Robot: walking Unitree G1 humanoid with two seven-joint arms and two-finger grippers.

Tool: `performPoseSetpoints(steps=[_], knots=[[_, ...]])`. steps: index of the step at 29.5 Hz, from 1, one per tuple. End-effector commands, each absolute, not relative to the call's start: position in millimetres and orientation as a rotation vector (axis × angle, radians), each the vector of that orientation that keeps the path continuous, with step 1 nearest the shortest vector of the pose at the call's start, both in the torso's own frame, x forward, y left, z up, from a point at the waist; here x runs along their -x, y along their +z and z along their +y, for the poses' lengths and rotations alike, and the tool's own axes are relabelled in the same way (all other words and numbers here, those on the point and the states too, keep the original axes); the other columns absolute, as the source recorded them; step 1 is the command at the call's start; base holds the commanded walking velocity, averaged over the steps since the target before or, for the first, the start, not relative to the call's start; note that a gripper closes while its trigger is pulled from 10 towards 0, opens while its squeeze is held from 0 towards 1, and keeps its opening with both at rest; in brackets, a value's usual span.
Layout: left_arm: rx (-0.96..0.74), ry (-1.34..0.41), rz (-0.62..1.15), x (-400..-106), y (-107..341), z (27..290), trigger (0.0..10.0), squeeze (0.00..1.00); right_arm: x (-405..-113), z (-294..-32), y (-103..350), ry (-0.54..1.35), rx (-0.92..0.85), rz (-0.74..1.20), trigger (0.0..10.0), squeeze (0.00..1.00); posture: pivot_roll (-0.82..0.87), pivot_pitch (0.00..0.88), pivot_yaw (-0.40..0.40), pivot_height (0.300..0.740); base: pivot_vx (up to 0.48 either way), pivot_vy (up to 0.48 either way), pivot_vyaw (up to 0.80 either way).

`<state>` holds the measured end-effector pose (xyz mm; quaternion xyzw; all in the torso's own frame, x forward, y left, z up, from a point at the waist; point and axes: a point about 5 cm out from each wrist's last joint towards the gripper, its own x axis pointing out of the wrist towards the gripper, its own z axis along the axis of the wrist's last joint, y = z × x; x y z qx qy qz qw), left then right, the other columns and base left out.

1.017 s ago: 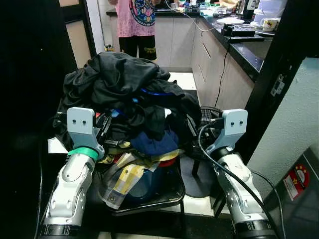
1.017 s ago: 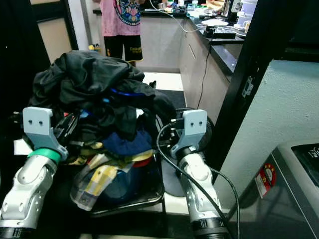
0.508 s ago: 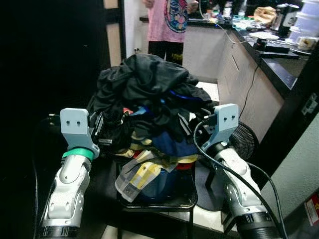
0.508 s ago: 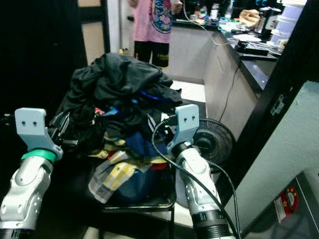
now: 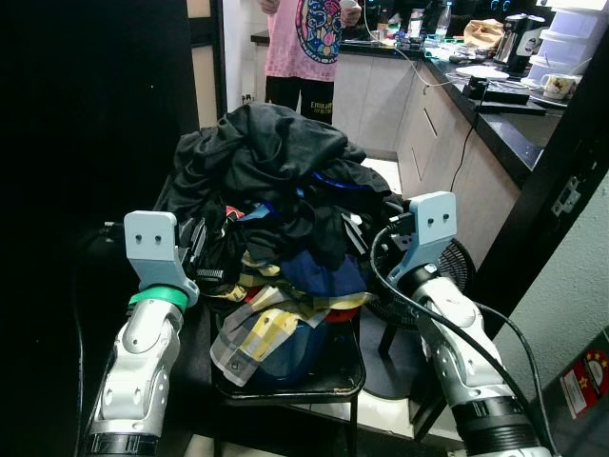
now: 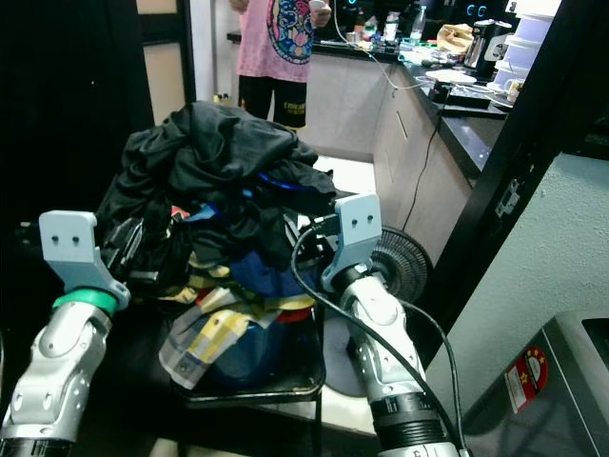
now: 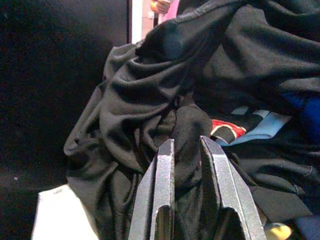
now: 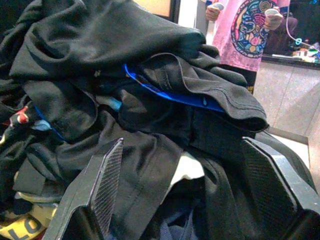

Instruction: Clothes washing

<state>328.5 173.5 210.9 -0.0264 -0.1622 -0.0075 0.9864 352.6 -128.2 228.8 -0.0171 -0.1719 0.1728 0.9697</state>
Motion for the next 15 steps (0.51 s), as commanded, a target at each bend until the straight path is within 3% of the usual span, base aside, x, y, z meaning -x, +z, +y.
performPoseSetpoints(steps=[1, 7, 14, 15], knots=[[0.073, -0.038, -0.311, -330.3, 207.1, 168.0, 10.0, 0.0, -351.0, -130.7, 225.3, 0.338, 0.044, -0.332, 10.0, 0.0, -0.06, 0.0, -0.035, 0.74, 0.0, 0.0, 0.0], [0.076, -0.055, -0.306, -330.4, 205.1, 163.8, 10.0, 0.0, -349.8, -132.8, 223.2, 0.332, 0.046, -0.328, 10.0, 0.0, -0.06, 0.0, -0.027, 0.74, 0.0, 0.0, 0.0], [0.086, -0.074, -0.319, -325.7, 207.6, 162.2, 10.0, 0.0, -347.1, -131.6, 224.1, 0.333, 0.042, -0.327, 10.0, 0.0, -0.05, 0.0, -0.025, 0.74, 0.0, 0.48, 0.0], [0.096, -0.093, -0.335, -325.0, 209.8, 160.9, 10.0, 0.0, -348.4, -130.7, 225.4, 0.338, 0.043, -0.333, 10.0, 0.0, -0.04, 0.034, -0.035, 0.74, 0.0, 0.0, 0.0]])
